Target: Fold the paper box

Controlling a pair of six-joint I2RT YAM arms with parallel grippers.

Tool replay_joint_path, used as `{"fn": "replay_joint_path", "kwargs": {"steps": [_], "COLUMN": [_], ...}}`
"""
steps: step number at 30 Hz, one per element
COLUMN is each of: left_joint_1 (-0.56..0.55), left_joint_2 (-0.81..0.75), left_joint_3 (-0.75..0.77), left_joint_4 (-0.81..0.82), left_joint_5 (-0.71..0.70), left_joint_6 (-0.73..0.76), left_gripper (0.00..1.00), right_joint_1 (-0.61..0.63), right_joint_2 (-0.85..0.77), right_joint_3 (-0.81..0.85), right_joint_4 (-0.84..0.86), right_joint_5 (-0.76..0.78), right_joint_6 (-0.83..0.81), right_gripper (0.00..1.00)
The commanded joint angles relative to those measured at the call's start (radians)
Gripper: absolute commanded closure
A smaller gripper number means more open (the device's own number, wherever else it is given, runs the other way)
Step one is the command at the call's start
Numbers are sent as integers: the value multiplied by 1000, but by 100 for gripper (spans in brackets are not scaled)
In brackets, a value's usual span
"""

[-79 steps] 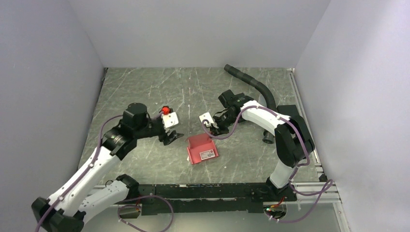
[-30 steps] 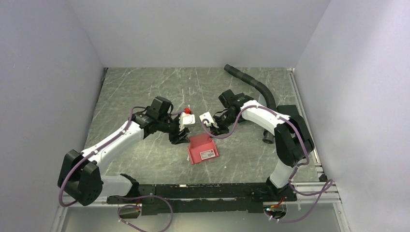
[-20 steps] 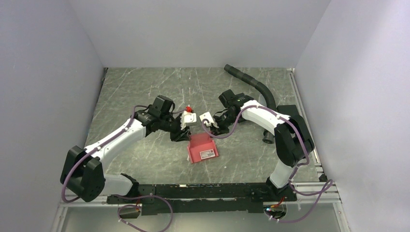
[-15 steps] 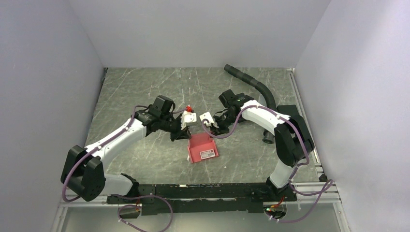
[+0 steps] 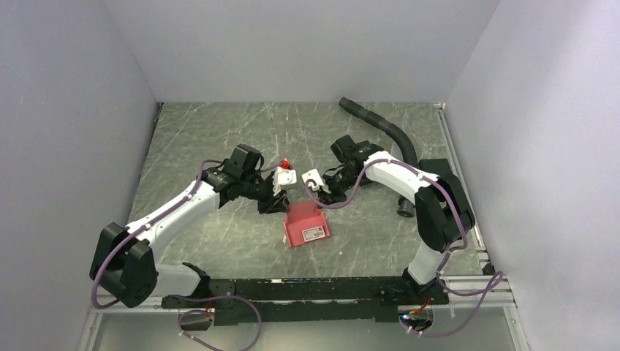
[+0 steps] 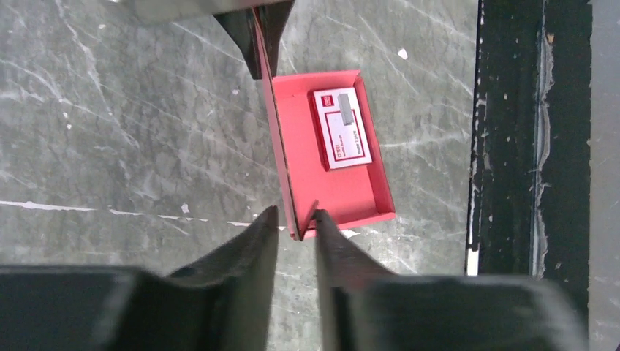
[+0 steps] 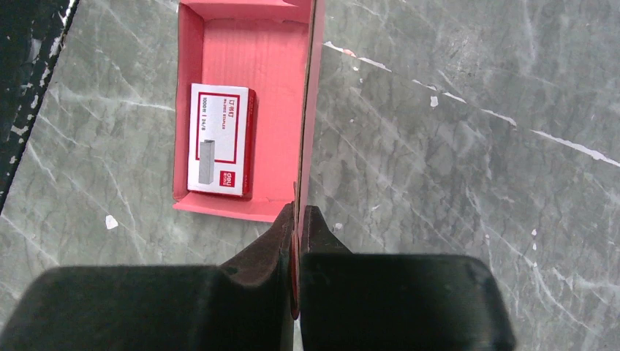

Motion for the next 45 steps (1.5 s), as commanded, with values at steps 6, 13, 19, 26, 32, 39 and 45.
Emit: {"fn": "replay_joint_path", "kwargs": {"steps": [6, 13, 19, 26, 32, 39, 45], "left_joint_1": [-6, -5, -35, -67, -67, -67, -67], "left_joint_2": [-191, -152, -21, 32, 64, 99, 141], "left_joint_3": [-10, -21, 15, 4, 13, 29, 66], "left_joint_4": [-36, -91, -54, 20, 35, 43, 4], "left_joint_5": [-108, -175, -120, -98, -92, -66, -37], "left_joint_6": [82, 161, 169, 151, 137, 103, 103], "left_gripper": [37, 36, 39, 41, 52, 78, 100], "right_joint_1": [8, 7, 9, 10, 10, 10, 11], "right_joint_2": [-3, -9, -8, -12, -11, -9, -10], "right_joint_3": [40, 38, 39, 37, 38, 40, 36], "right_joint_4": [6, 6, 3, 4, 1, -2, 9], "right_joint_5": [-63, -68, -68, -73, -80, -87, -84], "right_joint_6": [-17, -22, -24, -25, -24, -24, -14], "right_gripper": [100, 100, 100, 100, 100, 100, 100]}}
